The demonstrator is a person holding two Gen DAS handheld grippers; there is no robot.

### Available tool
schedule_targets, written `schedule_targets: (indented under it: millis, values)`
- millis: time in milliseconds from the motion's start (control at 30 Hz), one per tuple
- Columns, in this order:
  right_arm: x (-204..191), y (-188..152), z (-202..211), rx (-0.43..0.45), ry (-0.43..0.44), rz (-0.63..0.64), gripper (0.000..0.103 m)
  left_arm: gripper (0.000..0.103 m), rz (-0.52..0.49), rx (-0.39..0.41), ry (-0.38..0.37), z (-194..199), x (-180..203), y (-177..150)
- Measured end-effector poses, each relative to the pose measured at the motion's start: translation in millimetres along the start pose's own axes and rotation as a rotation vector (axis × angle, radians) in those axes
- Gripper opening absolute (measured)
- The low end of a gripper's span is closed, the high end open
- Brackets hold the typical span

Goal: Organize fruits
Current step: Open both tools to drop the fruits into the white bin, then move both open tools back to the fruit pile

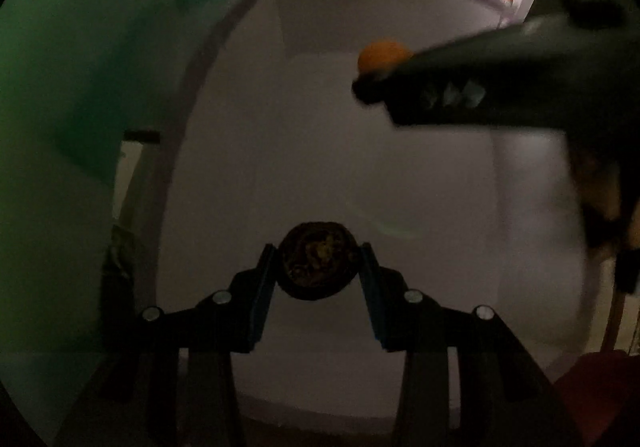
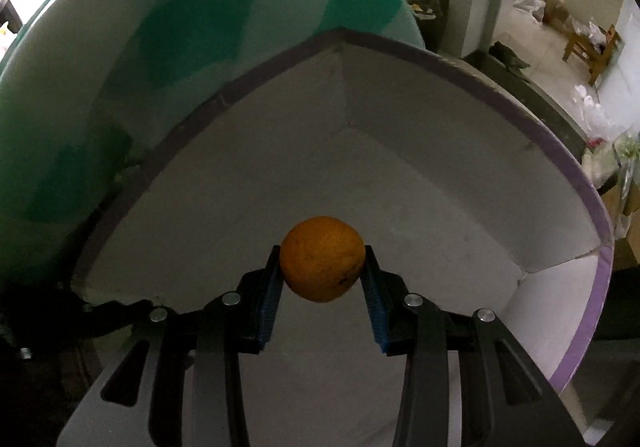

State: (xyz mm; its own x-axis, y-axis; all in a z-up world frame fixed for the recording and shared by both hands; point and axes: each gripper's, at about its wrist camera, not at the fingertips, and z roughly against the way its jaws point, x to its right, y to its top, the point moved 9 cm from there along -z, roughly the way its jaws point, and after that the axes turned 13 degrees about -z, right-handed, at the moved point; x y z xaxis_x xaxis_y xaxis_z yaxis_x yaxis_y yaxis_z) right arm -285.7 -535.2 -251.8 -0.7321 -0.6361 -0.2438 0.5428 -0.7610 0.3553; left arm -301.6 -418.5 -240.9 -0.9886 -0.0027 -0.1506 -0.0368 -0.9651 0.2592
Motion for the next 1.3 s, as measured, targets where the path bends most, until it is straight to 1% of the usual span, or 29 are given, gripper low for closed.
schedule_targets:
  millis: [100, 133, 167, 200, 233, 267, 367, 433, 533, 600, 667, 700, 733, 767, 800, 833, 867, 900, 933, 1000, 1033, 1067, 1100, 1133, 1167, 1200, 1233, 1267, 1300]
  values:
    - [3.8, -1.9, -2.2, -0.015, -0.002, -0.020, 0.040, 0.042, 0.002, -0.007, -0.017, -6.0, 3.2, -6.0]
    - [5.7, -1.9, -2.6, -0.024, -0.005, -0.034, 0.042, 0.045, 0.001, -0.008, -0.020, -7.5, 2.2, -5.9]
    - [6.7, -1.3, -2.2, -0.025, -0.002, -0.045, 0.052, 0.052, 0.003, -0.005, -0.018, -7.3, 1.0, -6.5]
    - [4.3, 1.8, -1.5, -0.023, 0.008, -0.058, 0.059, 0.057, 0.005, 0.001, -0.016, -6.8, -6.0, -5.2]
    - [3.7, 6.8, -0.1, -0.016, 0.024, -0.067, 0.068, 0.064, 0.010, 0.010, -0.012, -5.1, -7.8, -4.6]
    - [3.1, 8.1, 2.1, -0.009, 0.034, -0.069, 0.069, 0.066, 0.015, 0.025, -0.009, -1.8, -10.2, -3.2]
    - [5.8, 9.1, 4.6, -0.004, 0.031, -0.068, 0.069, 0.068, 0.020, 0.057, 0.003, 7.4, -13.8, -1.9]
    - [7.4, 7.3, 7.7, 0.004, 0.035, -0.077, 0.069, 0.072, 0.012, 0.093, 0.016, 16.9, -13.0, -0.3]
    - [10.3, 11.8, 17.3, 0.043, 0.057, -0.108, 0.073, 0.078, -0.027, 0.205, 0.039, 45.1, -6.4, 5.5]
    - [12.8, 16.9, 29.0, 0.082, 0.088, -0.130, 0.073, 0.083, -0.044, 0.320, 0.048, 75.4, -2.8, 11.6]
    - [12.2, 24.5, 47.2, 0.134, 0.113, -0.139, 0.073, 0.092, -0.036, 0.429, 0.080, 109.5, -7.2, 14.9]
    - [9.6, 27.5, 55.9, 0.159, 0.126, -0.135, 0.073, 0.093, -0.020, 0.481, 0.098, 127.4, -12.1, 15.3]
    - [3.8, 31.5, 70.9, 0.202, 0.146, -0.124, 0.074, 0.096, 0.002, 0.529, 0.112, 144.1, -17.8, 15.0]
    - [-1.6, 35.5, 82.3, 0.236, 0.159, -0.111, 0.076, 0.099, 0.041, 0.586, 0.122, 165.0, -29.2, 13.0]
    - [-12.2, 40.7, 101.0, 0.294, 0.184, -0.084, 0.076, 0.100, 0.081, 0.632, 0.132, 181.8, -38.5, 11.0]
    - [-22.2, 43.5, 117.4, 0.336, 0.204, -0.063, 0.079, 0.101, 0.122, 0.671, 0.146, 195.5, -46.8, 7.9]
    - [-34.9, 46.2, 136.4, 0.396, 0.228, -0.037, 0.084, 0.101, 0.168, 0.710, 0.166, 210.3, -60.8, 3.4]
    - [-45.3, 47.5, 151.2, 0.437, 0.242, -0.020, 0.088, 0.101, 0.218, 0.741, 0.187, 225.0, -77.8, -10.5]
    - [-59.9, 50.5, 169.4, 0.500, 0.266, 0.010, 0.089, 0.101, 0.257, 0.758, 0.203, 235.8, -88.4, -14.7]
    - [-94.8, 52.2, 199.0, 0.585, 0.307, 0.074, 0.089, 0.101, 0.357, 0.779, 0.243, 256.1, -124.3, -41.7]
    - [-108.9, 53.3, 206.7, 0.608, 0.325, 0.096, 0.089, 0.101, 0.390, 0.783, 0.263, 267.5, -130.3, -50.8]
    - [-122.3, 53.6, 213.0, 0.629, 0.345, 0.116, 0.089, 0.101, 0.450, 0.783, 0.305, 274.3, -150.8, -70.4]
    - [-143.2, 52.7, 221.2, 0.652, 0.381, 0.134, 0.089, 0.101, 0.484, 0.781, 0.333, 279.3, -162.7, -82.5]
    - [-154.0, 53.6, 223.3, 0.658, 0.402, 0.140, 0.089, 0.101, 0.510, 0.776, 0.358, 284.6, -167.1, -93.2]
    - [-170.0, 52.9, 224.2, 0.653, 0.416, 0.148, 0.089, 0.101, 0.553, 0.756, 0.406, 290.0, -186.4, -114.6]
    - [-188.1, 53.4, 220.9, 0.632, 0.422, 0.161, 0.089, 0.101, 0.581, 0.743, 0.436, 292.9, -208.8, -127.2]
    - [-212.9, 50.5, 212.3, 0.587, 0.435, 0.187, 0.089, 0.101, 0.632, 0.725, 0.477, 302.5, -227.5, -158.0]
    - [-230.3, 47.9, 207.6, 0.555, 0.446, 0.205, 0.089, 0.101, 0.672, 0.697, 0.508, 304.0, -239.1, -176.4]
    - [-252.6, 46.8, 200.4, 0.521, 0.456, 0.225, 0.089, 0.101, 0.719, 0.660, 0.538, 308.1, -254.4, -202.2]
